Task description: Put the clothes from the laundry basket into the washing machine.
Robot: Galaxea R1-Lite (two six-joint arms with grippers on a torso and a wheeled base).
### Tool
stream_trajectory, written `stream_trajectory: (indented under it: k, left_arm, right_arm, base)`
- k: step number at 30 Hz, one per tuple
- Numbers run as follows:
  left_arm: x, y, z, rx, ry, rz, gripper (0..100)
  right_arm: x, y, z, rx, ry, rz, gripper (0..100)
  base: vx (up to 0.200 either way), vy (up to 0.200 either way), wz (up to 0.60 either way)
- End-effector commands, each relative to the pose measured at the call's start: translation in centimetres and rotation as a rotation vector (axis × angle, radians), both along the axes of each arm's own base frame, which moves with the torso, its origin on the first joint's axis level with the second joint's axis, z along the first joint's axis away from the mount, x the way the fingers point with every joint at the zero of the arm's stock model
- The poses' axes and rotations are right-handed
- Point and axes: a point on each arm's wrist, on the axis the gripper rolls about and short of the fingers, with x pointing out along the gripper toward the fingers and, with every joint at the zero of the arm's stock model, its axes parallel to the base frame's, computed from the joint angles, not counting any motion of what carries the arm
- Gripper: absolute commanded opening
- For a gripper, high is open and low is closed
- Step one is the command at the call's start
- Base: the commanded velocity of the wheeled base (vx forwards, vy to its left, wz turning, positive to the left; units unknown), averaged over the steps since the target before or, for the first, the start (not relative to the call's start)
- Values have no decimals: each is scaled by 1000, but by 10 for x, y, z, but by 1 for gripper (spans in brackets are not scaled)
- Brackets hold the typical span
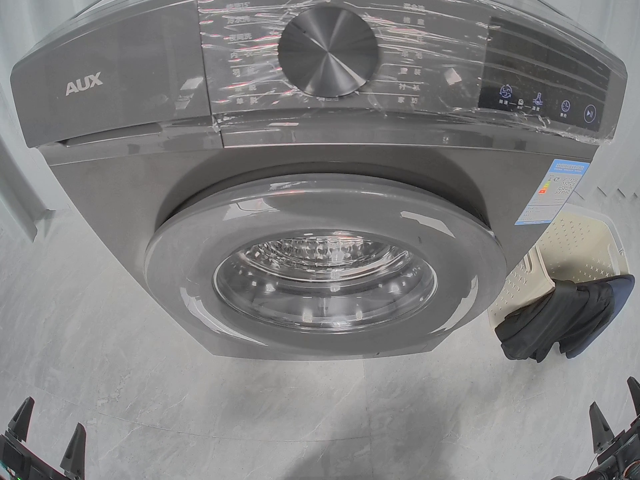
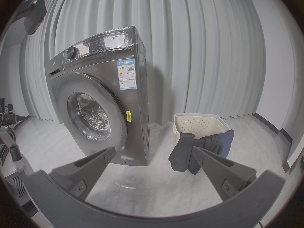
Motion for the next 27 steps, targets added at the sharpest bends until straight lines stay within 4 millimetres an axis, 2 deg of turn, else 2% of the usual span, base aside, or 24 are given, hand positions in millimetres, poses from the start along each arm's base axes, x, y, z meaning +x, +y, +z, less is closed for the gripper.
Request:
stream_trajectory:
  k: [1,19,20,22,23,24,26,27]
  left_arm:
    - [0,0,-5,1,0,0,100]
    - [0,0,-5,2,0,1,100]
    - [0,0,-5,1,0,1,100]
    - [0,0,-5,4,0,1,100]
    - [0,0,-5,4,0,0,100]
    - [0,0,-5,5,0,0,100]
    - [0,0,-5,7,0,0,100]
    - [0,0,-5,7,0,0,100]
  right_arm:
    - [0,0,-5,0,8,0,100]
    - [0,0,-4,-29,-2,11,100]
    - [-1,1,2,-24,-41,28,100]
    - [-12,1,38,10,-180,61,100]
    - [-15,1,46,25,-201,68,100]
    - [-16,1,64,82,-170,84,100]
    - [-8,2,68,108,-54,103,100]
    - [5,3,64,108,92,180,100]
  base:
    - [0,0,0]
    - [0,0,0]
    - [0,0,0]
    - [0,0,0]
    - [0,0,0]
    - [0,0,0]
    - [0,0,0]
    - [0,0,0]
